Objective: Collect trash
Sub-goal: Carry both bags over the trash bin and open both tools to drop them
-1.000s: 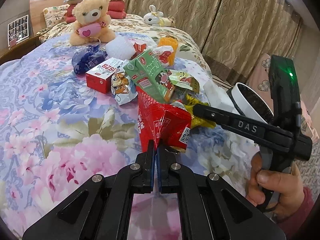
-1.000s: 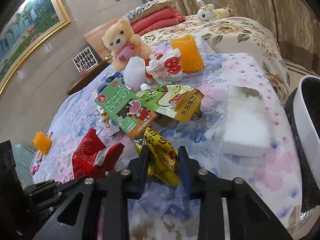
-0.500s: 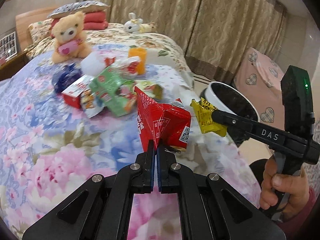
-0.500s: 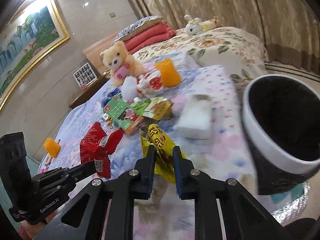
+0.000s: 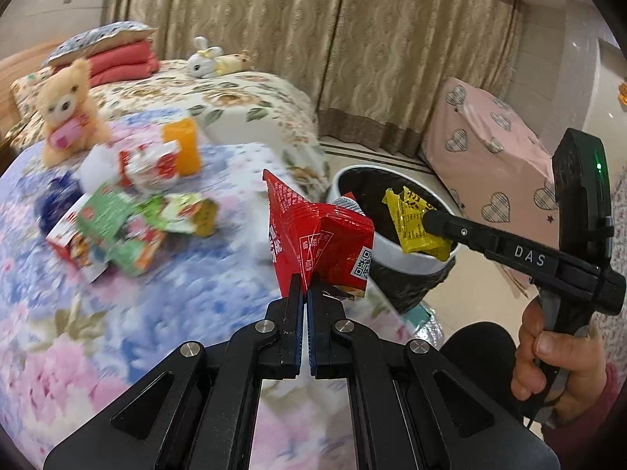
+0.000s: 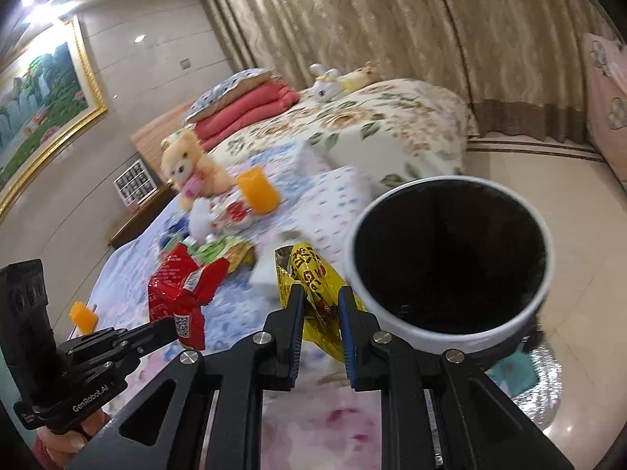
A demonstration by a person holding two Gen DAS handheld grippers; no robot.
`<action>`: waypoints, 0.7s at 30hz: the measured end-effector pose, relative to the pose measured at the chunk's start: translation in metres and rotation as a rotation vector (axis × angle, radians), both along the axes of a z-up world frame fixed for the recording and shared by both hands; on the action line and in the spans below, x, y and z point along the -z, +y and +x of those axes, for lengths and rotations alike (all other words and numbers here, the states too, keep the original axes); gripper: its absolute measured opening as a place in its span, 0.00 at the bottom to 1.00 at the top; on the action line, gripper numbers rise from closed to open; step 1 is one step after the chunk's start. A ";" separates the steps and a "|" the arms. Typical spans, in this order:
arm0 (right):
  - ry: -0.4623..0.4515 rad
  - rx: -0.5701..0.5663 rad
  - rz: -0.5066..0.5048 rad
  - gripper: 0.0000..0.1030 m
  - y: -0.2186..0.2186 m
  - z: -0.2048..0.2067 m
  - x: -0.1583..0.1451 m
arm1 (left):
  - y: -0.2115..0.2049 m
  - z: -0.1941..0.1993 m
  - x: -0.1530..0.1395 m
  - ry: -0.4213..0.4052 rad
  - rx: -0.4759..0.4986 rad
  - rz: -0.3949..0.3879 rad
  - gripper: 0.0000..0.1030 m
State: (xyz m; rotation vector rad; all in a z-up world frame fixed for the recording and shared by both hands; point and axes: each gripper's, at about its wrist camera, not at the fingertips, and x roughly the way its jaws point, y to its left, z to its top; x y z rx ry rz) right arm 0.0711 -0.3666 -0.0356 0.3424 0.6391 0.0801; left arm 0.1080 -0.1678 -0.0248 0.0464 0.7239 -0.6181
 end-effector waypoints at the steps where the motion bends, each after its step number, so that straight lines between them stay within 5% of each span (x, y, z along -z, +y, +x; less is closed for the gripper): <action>1: -0.002 0.013 -0.002 0.17 -0.006 -0.001 -0.001 | -0.008 0.002 -0.001 -0.002 0.013 0.004 0.01; 21: 0.022 0.115 -0.016 0.17 -0.075 0.019 -0.006 | -0.107 0.048 -0.007 -0.002 0.111 0.071 0.01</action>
